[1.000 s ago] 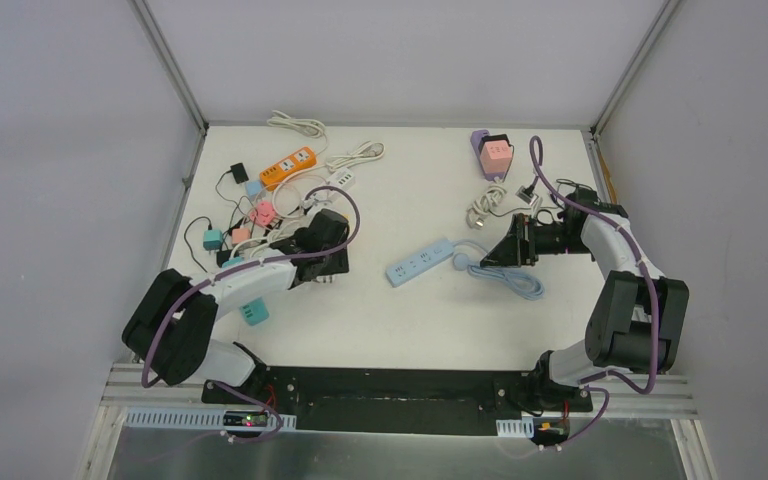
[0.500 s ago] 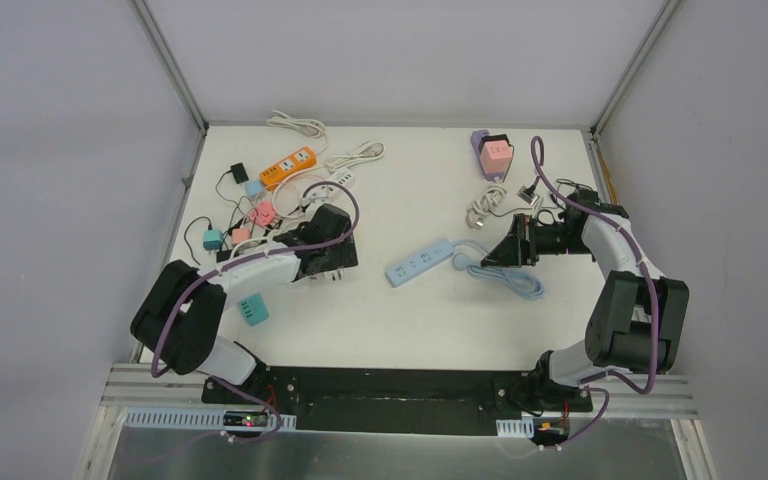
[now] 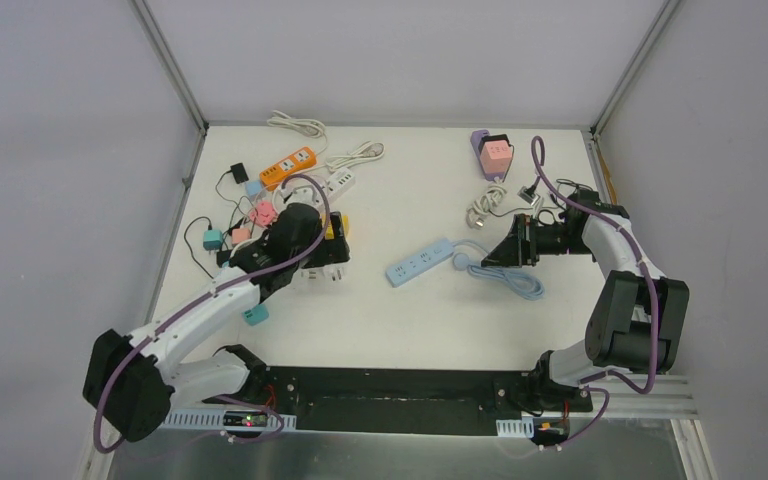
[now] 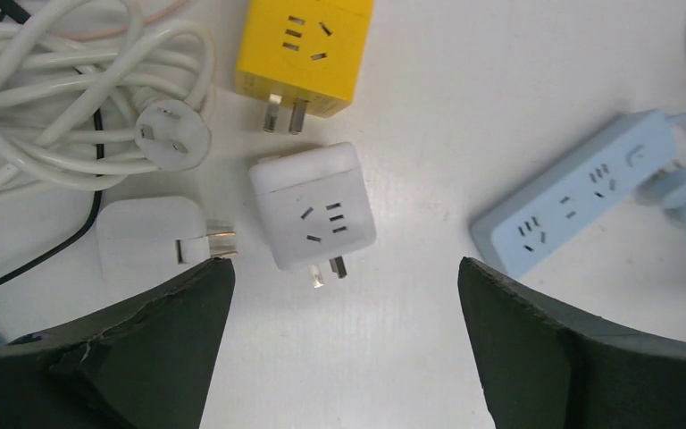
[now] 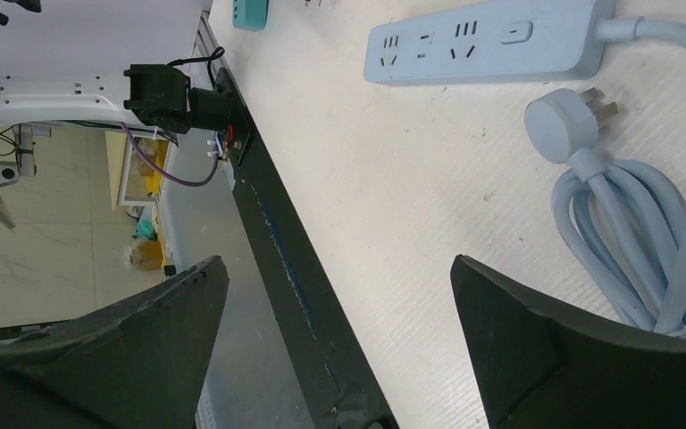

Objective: Pull the plug off the socket
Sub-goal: Place the plug at the center of the board.

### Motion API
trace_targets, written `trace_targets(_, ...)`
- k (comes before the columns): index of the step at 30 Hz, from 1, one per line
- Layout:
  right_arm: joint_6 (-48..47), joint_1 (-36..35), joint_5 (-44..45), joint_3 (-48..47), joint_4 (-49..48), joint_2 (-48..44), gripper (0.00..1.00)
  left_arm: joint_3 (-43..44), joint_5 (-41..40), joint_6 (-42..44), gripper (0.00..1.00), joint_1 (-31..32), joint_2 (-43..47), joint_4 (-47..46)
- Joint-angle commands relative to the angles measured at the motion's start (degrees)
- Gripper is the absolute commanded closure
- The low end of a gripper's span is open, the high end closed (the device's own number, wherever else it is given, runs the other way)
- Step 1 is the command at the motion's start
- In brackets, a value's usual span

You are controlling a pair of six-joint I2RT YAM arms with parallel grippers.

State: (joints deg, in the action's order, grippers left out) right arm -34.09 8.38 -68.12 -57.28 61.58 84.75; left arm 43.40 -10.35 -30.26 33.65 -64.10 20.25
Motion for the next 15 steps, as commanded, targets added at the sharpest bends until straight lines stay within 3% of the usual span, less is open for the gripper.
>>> trace_targets(1,-4.7,0.3,0.0,-1.4,2.1,-1.7,0.0,-2.8,6.2,-0.5,0.01,-0.3,6.9,-1.6)
trace_targets(10,-15.1,0.3,11.2,-11.9,6.6,2.7,0.0,-3.9,12.3,-5.8,0.01,-0.3,13.5,-7.0)
trace_targets(15,-7.4,-1.5,20.2,-13.5,-3.6,3.1,0.0,-4.2,13.4,-9.0,0.01,-0.4,13.2,-7.9)
